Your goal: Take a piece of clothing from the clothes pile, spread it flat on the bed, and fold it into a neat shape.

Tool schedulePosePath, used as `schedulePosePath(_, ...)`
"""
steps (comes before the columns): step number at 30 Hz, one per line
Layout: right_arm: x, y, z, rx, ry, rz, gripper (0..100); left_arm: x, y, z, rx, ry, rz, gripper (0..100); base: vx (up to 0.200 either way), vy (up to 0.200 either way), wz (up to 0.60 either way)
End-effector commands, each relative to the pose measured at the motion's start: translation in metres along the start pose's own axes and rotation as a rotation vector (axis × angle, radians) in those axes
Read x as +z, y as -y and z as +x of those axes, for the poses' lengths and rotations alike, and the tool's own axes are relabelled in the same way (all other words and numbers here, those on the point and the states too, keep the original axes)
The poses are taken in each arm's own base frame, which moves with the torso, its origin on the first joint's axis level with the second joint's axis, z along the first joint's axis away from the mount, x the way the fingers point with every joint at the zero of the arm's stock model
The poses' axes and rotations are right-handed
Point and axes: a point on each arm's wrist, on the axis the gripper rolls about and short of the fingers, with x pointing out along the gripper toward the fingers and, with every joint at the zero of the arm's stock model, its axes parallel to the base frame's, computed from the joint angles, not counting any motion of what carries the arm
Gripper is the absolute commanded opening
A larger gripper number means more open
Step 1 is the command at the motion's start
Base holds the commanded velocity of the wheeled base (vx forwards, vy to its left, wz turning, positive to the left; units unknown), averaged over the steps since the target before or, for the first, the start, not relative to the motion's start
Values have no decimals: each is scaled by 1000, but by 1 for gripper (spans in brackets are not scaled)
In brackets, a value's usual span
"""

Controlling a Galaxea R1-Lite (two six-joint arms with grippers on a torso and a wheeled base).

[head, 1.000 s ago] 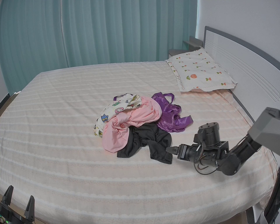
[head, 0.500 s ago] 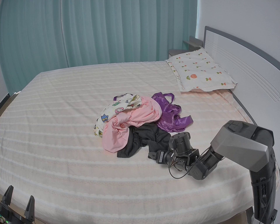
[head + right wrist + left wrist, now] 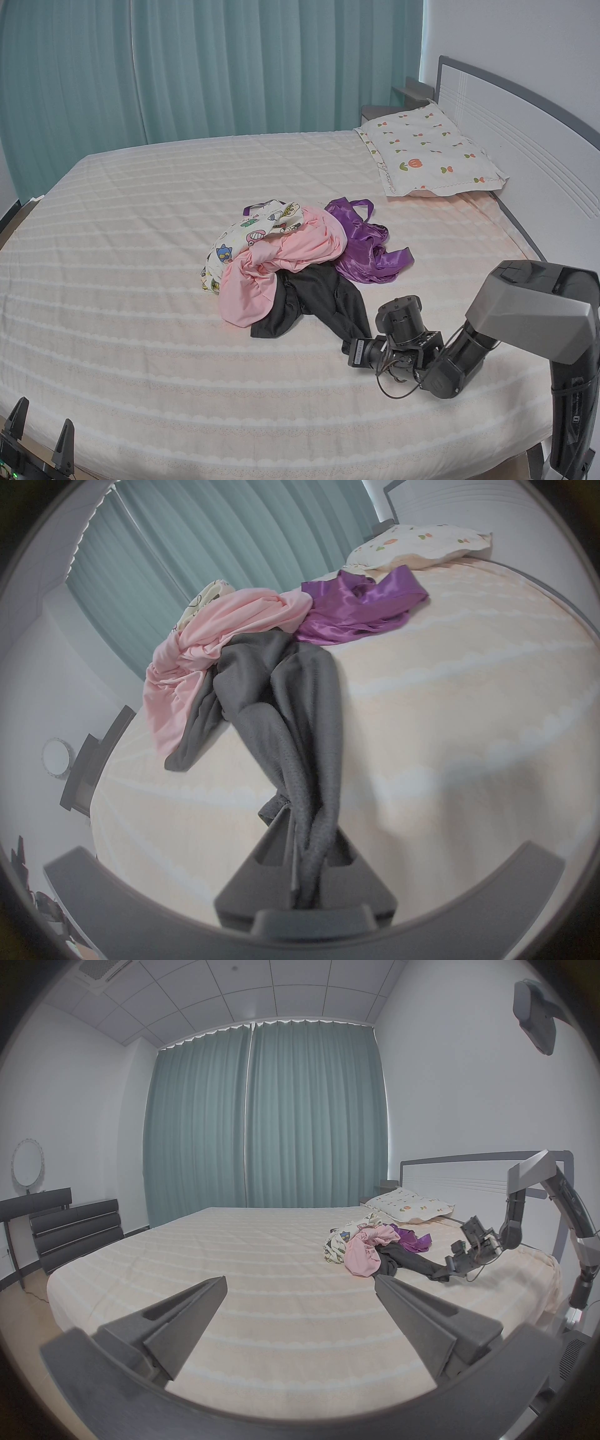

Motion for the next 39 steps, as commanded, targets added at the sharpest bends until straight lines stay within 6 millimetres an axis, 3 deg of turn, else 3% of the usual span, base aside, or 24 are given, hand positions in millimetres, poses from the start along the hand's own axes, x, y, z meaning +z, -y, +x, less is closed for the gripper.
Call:
schedulePosePath(1, 5, 3, -73, 40, 36, 68, 0, -5, 0, 0, 0, -4, 0, 100, 0, 0, 0)
schedulePosePath(6, -19, 13, -141, 66, -33, 150, 0, -5, 0, 0, 2, -4, -4, 100, 0, 0, 0)
schedulePosePath(11, -24, 24, -182, 153, -75, 252, 0, -5, 0, 0, 0, -4, 2, 100, 0, 0, 0)
schedulePosePath(21, -38, 28, -172, 110, -139, 241, 0, -5, 1, 0, -35, 0, -12, 100, 0, 0, 0)
schedulePosePath(26, -30, 27, -190, 160, -81, 247, 0, -5, 1, 0, -63, 1, 18, 100, 0, 0, 0)
schedulePosePath(30, -32, 28, -192, 158, -83, 241, 0, -5, 2, 0, -107, 3, 29, 100, 0, 0, 0)
schedulePosePath(32, -32, 28, -190, 154, -87, 239, 0, 44, 2, -8, -140, 141, -49, 100, 0, 0, 0)
schedulePosePath(33, -33, 29, -190, 151, -91, 239, 0, 56, 2, -9, -172, 149, -67, 100, 0, 0, 0)
schedulePosePath(35, -34, 28, -188, 149, -97, 238, 0, 54, 4, -3, -255, 89, -56, 100, 0, 0, 0)
schedulePosePath(39, -35, 29, -183, 136, -106, 235, 0, 18, 8, 17, -365, -197, 41, 100, 0, 0, 0)
